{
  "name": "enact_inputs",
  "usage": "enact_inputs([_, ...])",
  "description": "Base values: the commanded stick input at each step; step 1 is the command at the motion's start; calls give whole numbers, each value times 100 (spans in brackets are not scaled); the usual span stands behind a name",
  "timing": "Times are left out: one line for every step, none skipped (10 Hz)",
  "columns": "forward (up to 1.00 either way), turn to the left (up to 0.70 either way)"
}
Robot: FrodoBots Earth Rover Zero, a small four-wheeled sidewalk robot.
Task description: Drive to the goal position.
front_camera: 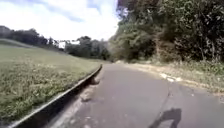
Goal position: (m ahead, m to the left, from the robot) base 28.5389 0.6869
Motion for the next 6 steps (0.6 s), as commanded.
enact_inputs([70, 0])
enact_inputs([70, 0])
enact_inputs([70, 0])
enact_inputs([70, 0])
enact_inputs([70, -13])
enact_inputs([70, -25])
